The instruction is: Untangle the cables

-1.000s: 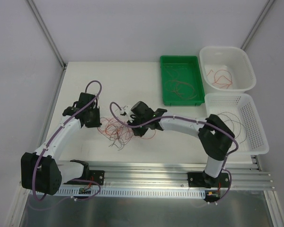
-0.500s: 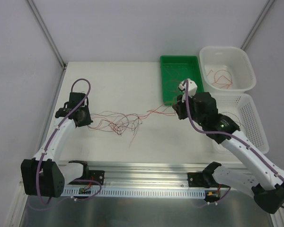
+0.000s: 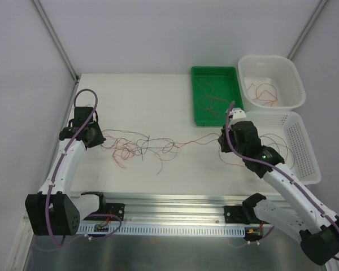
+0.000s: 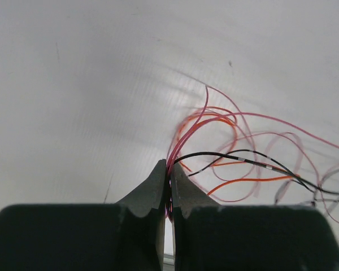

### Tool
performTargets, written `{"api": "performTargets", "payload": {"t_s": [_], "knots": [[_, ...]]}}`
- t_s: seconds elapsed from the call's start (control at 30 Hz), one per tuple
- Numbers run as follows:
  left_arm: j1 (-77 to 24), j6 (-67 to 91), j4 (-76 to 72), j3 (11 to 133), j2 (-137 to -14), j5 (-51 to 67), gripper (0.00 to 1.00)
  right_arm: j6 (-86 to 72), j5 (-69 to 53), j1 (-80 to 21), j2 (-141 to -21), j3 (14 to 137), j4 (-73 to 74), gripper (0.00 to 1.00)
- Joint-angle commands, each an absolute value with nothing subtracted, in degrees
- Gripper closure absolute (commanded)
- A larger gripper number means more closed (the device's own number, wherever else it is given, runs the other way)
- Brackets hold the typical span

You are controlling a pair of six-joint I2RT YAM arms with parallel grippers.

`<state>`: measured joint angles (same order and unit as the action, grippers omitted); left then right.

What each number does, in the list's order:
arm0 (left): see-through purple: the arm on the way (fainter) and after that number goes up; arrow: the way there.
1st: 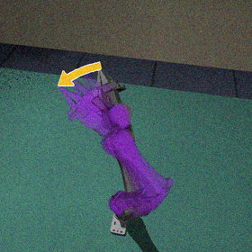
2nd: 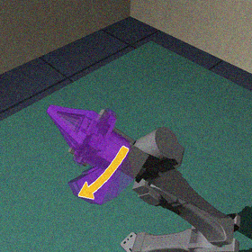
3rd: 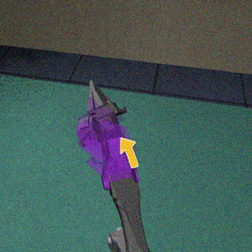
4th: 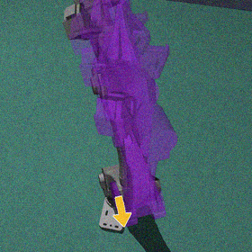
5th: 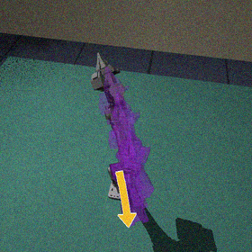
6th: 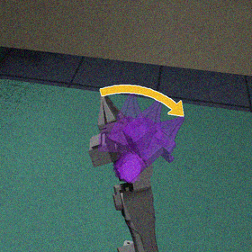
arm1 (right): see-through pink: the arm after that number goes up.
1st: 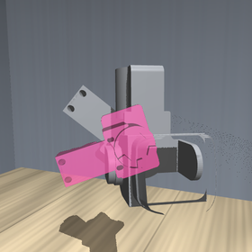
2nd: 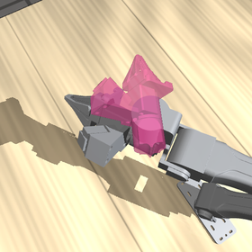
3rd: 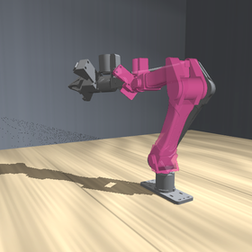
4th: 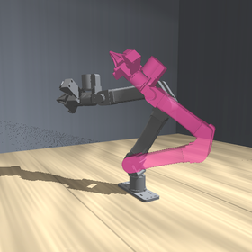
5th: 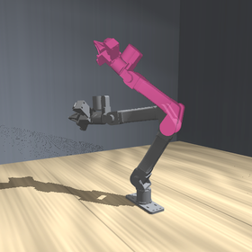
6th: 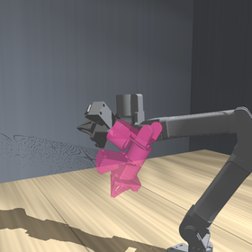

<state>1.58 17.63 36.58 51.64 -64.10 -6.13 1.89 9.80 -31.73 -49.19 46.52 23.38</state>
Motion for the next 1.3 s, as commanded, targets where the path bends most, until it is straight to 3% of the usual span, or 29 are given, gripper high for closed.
{"api": "performTargets", "payload": {"t_s": [0.0,0.1,0.2,0.3,0.33,0.47,0.97,1.27], "knots": [[1.9,19.2,36.8,55.2,-63.3,1.5,1.00,-3.5,3.2,-31.6,-53.4,44.2,22.5,0.99],[1.2,18.8,36.9,56.4,-63.7,8.1,1.00,-6.0,-1.3,-32.4,-59.7,42.4,20.9,0.94],[0.3,18.4,37.0,57.3,-63.0,10.2,1.00,-6.9,1.6,-34.5,-64.3,42.5,21.2,0.85],[0.2,18.1,37.3,58.2,-61.1,13.1,1.00,-4.9,1.5,-38.3,-67.9,46.1,21.8,0.65],[-1.5,18.1,37.4,58.5,-60.6,14.2,1.00,-4.3,1.7,-39.6,-69.0,47.4,22.3,0.53],[-2.9,18.6,38.5,61.1,-58.0,18.9,1.00,-2.0,2.7,-45.6,-73.2,53.2,22.9,0.38],[-3.2,18.1,40.6,61.6,-54.4,20.1,1.00,-0.4,-8.3,-52.3,-92.4,64.8,14.5,0.39],[-3.2,17.4,40.8,60.8,-54.0,18.1,1.00,-1.9,-7.5,-52.8,-100.7,65.6,12.7,0.51]]}}
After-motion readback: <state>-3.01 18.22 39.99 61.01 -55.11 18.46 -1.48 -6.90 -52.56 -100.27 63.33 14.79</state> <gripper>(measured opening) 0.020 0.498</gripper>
